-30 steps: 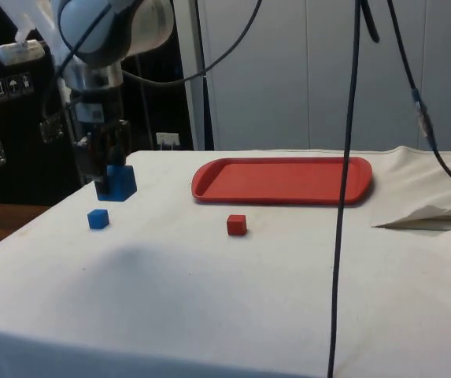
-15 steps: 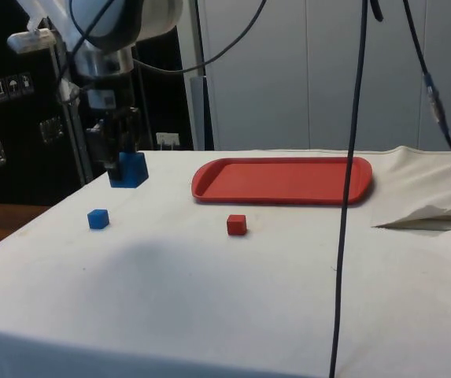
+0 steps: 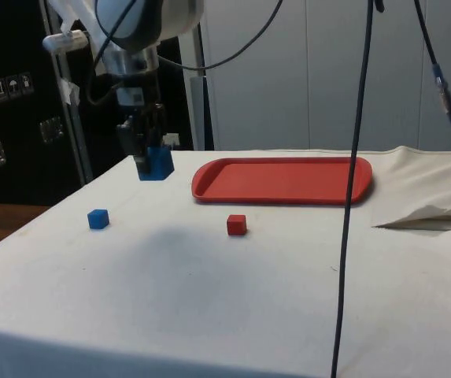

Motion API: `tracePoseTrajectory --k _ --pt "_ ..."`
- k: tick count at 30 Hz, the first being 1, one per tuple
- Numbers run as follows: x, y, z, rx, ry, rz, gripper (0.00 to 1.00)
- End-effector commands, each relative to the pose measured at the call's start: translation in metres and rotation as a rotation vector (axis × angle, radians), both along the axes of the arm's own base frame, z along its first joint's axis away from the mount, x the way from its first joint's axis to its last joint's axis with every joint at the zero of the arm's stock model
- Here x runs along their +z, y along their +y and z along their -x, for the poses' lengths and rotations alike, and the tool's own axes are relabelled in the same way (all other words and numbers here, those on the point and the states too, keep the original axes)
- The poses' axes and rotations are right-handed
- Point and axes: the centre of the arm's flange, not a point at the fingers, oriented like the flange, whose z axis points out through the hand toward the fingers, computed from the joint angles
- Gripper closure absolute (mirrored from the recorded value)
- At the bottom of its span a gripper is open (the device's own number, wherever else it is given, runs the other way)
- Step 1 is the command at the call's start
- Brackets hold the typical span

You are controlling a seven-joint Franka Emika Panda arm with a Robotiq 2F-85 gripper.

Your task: Pick up the largest block and place it onto the tray.

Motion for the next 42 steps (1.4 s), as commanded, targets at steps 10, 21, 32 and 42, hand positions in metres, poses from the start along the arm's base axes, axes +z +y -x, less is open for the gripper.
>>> tracePoseTrajectory --k 10,21,32,42 --pt "-0.004 -0.032 0.020 0.005 0.008 0.003 1.00" --pt "-0.010 -0.058 0.037 0.004 0.019 0.009 1.00" --pt "-0.018 -0.091 0.054 0.007 -0.018 -0.011 1.00" --pt "-0.021 -0.123 0.069 0.005 -0.015 -0.007 1.00"
